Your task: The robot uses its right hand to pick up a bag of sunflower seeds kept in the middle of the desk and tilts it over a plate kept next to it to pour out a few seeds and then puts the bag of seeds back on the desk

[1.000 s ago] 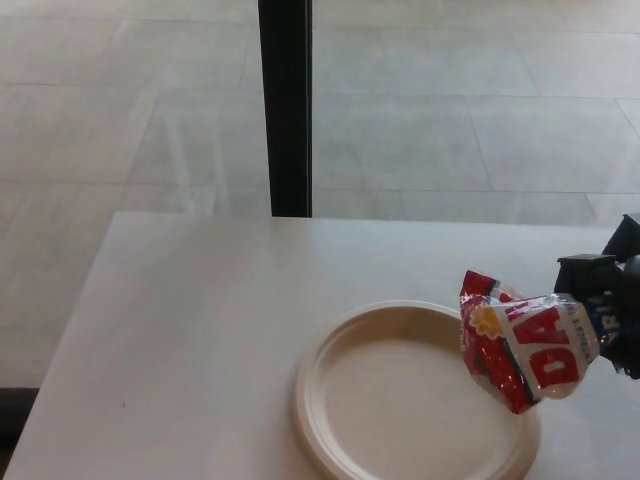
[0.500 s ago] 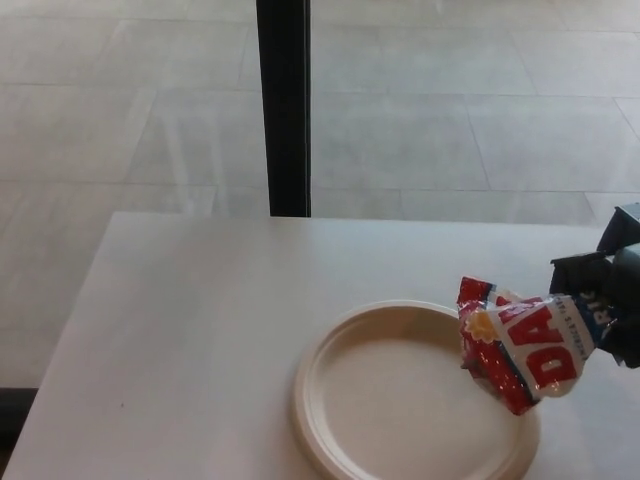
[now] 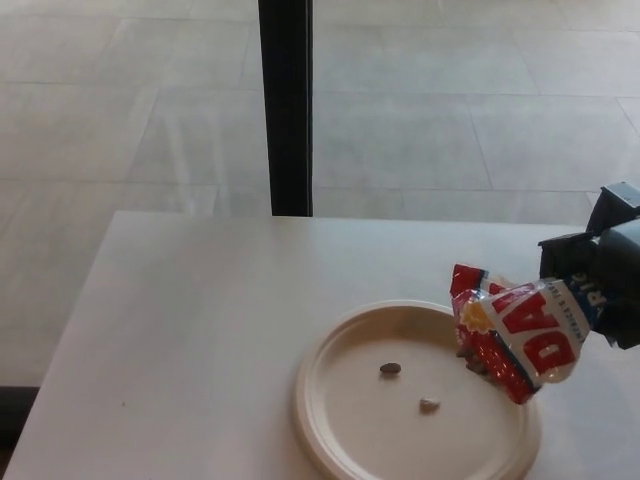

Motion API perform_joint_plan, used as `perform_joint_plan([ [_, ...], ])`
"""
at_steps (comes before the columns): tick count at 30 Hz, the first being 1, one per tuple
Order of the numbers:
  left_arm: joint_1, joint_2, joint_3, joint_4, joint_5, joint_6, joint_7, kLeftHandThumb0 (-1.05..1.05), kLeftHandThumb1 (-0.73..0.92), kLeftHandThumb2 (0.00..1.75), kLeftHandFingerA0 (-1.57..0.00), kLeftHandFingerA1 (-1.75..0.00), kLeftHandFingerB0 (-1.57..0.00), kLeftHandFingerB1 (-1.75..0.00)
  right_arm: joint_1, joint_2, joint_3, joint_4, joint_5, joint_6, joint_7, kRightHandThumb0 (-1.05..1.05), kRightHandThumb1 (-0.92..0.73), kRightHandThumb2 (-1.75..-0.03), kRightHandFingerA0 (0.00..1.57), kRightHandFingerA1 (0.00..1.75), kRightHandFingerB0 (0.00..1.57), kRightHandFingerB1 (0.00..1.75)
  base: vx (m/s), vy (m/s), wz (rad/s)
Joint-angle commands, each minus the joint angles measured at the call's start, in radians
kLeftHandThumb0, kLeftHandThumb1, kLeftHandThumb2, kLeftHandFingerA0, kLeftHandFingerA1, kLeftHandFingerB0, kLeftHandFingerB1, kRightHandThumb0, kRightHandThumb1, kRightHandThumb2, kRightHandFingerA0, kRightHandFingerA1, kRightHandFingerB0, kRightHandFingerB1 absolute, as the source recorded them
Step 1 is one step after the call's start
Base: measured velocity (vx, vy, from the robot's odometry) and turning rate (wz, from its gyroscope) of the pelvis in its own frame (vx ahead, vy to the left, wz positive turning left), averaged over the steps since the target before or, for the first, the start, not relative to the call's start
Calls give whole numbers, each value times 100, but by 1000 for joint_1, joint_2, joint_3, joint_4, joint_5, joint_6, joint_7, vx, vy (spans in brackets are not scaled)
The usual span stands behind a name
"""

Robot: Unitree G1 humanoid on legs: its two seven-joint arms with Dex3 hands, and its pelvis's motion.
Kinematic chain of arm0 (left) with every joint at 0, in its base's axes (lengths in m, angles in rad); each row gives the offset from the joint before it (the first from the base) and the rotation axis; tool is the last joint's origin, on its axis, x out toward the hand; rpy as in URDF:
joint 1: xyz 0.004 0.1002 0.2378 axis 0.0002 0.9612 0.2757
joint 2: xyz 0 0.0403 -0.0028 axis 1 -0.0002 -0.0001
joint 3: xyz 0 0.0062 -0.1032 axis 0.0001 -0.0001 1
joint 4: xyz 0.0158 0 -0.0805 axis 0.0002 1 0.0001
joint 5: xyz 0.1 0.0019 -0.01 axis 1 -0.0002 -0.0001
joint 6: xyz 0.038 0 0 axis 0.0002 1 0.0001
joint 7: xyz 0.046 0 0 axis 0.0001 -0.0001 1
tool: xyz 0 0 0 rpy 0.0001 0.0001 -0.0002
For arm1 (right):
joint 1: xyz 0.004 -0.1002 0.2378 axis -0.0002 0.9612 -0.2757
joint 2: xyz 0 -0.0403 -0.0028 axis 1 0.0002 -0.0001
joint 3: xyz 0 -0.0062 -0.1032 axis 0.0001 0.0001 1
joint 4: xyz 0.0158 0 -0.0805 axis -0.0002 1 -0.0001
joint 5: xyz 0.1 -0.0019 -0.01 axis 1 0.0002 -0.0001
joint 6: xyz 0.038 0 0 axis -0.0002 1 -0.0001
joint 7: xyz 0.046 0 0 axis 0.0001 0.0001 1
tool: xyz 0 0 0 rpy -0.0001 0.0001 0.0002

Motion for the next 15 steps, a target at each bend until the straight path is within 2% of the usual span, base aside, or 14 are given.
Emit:
perform_joint_plan([
  [1, 3, 21, -2, -6, 0, 13, 1, -77, 82, 66, -48, -54, -43, -36, -34, -23, 7, -19, -20, 5, 26, -23, -64, -92, 87, 175, 79, 132, 0, 0, 0],
  [3, 0, 23, -7, 2, 6, 13, 4, -79, 81, 65, -50, -54, -44, -36, -39, -24, 11, -19, -29, 3, 25, -22, -63, -87, 87, 175, 77, 137, 0, 0, 0],
  [4, -1, 22, -7, 3, 5, 15, 5, -78, 82, 65, -50, -53, -45, -36, -41, -23, 12, -19, -29, 3, 25, -23, -61, -88, 88, 175, 80, 129, 0, 0, 0],
  [7, -3, 22, -6, 7, 4, 15, 8, -79, 81, 65, -52, -54, -44, -36, -44, -23, 15, -18, -32, -2, 21, -23, -61, -87, 89, 175, 81, 126, 0, 0, 0],
  [11, -1, 26, -7, 6, 6, 9, 2, -80, 81, 65, -50, -54, -43, -36, -52, -24, 23, -16, -46, -3, 21, -22, -61, -96, 88, 175, 78, 137, 0, 0, 0],
  [12, -1, 27, -10, 7, 9, 8, 4, -80, 81, 65, -51, -53, -44, -36, -55, -24, 24, -15, -47, -2, 21, -21, -60, -96, 88, 175, 77, 142, 0, 0, 0],
  [13, -2, 28, -13, 6, 11, 11, 8, -79, 82, 65, -51, -54, -45, -36, -59, -24, 26, -18, -51, 6, 30, -22, -65, -88, 86, 175, 73, 149, 0, 0, 0],
  [15, -5, 28, -14, 3, 11, 15, 9, -79, 82, 65, -51, -53, -45, -36, -65, -25, 26, -22, -55, 17, 42, -23, -64, -92, 88, 175, 74, 151, 0, 0, 0],
])
